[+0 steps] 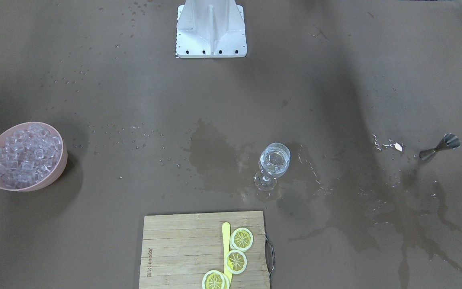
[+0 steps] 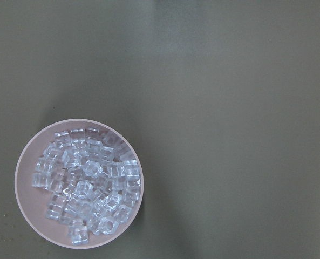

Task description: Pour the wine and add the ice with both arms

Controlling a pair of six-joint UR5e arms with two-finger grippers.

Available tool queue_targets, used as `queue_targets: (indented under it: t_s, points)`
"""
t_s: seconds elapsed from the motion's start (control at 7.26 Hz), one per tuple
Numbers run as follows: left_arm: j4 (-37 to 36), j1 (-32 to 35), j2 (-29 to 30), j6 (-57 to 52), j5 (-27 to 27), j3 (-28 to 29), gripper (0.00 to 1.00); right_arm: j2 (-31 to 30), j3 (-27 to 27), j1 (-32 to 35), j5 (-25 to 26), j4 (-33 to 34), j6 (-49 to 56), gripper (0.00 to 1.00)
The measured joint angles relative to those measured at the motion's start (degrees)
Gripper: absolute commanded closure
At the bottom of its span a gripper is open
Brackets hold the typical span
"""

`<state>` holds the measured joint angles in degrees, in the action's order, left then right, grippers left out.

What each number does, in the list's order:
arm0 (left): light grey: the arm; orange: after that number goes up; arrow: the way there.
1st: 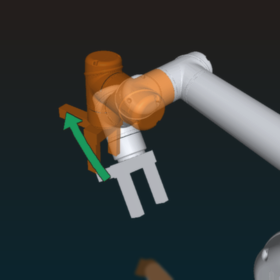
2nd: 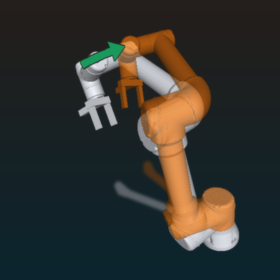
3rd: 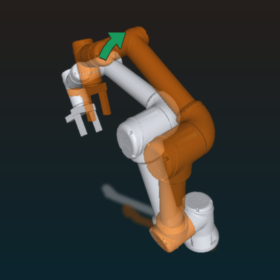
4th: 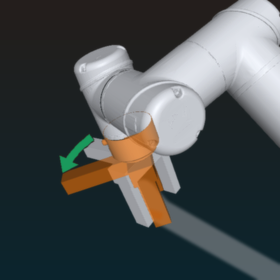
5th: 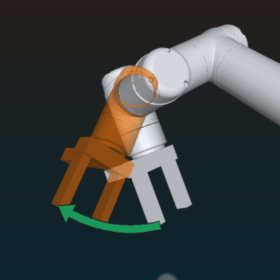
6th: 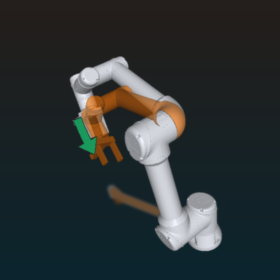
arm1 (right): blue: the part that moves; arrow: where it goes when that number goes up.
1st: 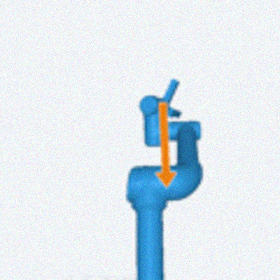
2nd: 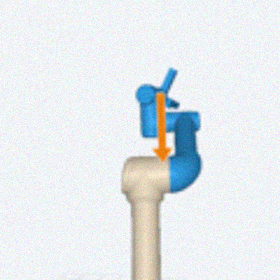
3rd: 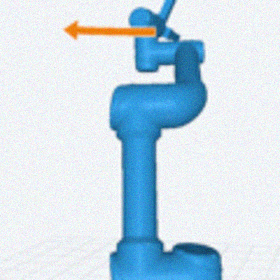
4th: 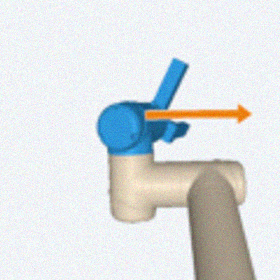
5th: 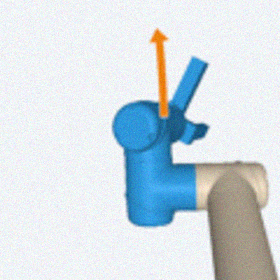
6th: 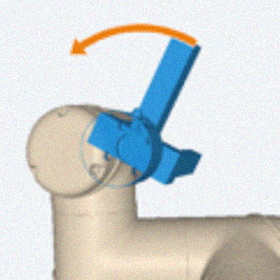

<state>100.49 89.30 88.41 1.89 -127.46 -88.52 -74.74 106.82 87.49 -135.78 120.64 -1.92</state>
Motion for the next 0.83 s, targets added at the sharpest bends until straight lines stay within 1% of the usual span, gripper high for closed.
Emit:
queue_targets:
  t_s: [0.14, 0.41, 0.69, 0.83]
  points:
    - [3.2, 0.0, -0.8, 0.9, 0.8, 0.3, 0.02, 0.3, 0.2, 0.0, 0.0, 0.0, -0.1, 0.0]
    - [10.6, 0.0, -2.1, 7.8, 1.5, 1.4, 0.01, 1.1, 0.0, -0.3, 0.1, 0.1, -0.6, 0.0]
    - [14.1, 0.1, -3.1, 14.0, 1.7, -0.3, 0.01, 2.2, 0.3, -1.1, 0.2, 0.2, -1.2, 0.0]
    - [17.9, 0.1, -4.9, 18.1, 1.7, -0.9, 0.01, 3.0, 0.4, -1.4, 0.2, 0.5, -2.7, 0.0]
